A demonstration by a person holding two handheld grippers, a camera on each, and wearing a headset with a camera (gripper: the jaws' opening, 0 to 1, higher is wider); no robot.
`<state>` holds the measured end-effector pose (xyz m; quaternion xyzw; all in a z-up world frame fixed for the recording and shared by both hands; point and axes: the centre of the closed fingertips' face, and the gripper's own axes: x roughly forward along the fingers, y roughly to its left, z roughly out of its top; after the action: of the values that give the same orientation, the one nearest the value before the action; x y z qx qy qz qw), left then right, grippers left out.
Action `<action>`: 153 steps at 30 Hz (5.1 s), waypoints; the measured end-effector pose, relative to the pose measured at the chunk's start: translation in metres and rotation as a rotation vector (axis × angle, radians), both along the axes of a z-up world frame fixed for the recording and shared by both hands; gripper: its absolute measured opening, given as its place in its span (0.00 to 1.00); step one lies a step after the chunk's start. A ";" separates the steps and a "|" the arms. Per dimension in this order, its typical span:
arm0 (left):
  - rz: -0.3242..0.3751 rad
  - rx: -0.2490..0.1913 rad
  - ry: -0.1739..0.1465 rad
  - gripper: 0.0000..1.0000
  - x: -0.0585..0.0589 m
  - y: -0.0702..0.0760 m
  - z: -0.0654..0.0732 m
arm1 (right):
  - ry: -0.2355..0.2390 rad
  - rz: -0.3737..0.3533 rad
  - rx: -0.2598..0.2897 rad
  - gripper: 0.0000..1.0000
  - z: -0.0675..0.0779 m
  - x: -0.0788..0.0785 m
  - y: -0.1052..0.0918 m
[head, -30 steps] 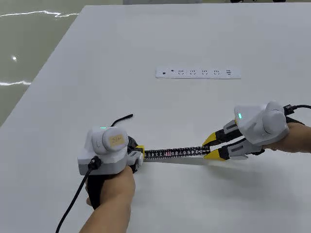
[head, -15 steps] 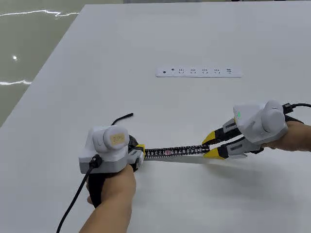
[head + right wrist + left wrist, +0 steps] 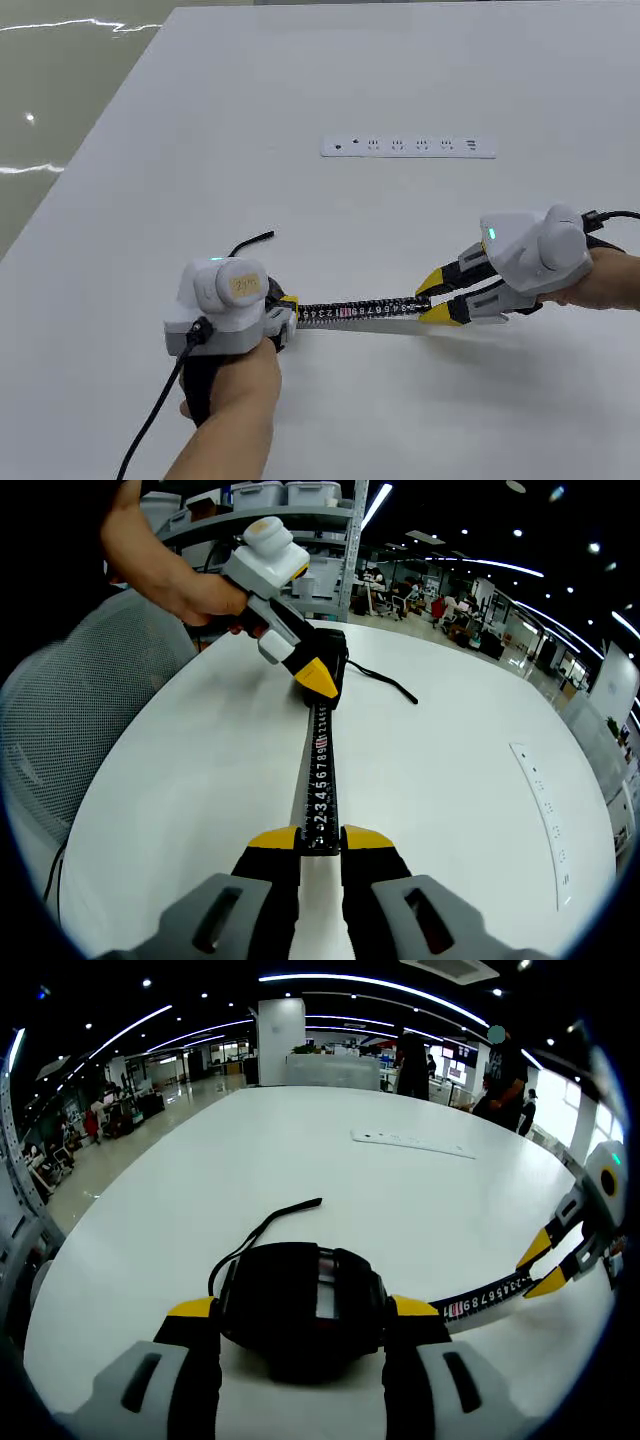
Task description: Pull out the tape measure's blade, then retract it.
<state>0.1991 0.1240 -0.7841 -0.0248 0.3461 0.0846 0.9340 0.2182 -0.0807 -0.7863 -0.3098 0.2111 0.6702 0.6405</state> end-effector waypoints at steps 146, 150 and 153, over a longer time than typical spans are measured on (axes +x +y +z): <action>-0.007 -0.103 -0.001 0.61 0.000 0.008 0.002 | -0.009 0.024 0.018 0.14 -0.003 -0.002 0.045; -0.007 -0.105 -0.001 0.61 0.004 0.012 -0.003 | -0.011 0.026 0.017 0.14 -0.003 -0.002 0.045; -0.007 -0.107 -0.001 0.61 0.003 0.011 -0.002 | -0.012 0.028 0.016 0.14 0.000 -0.003 0.046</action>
<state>0.2020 0.1348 -0.7857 -0.0733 0.3497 0.0626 0.9319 0.2150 -0.0347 -0.7859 -0.3115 0.1975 0.6789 0.6349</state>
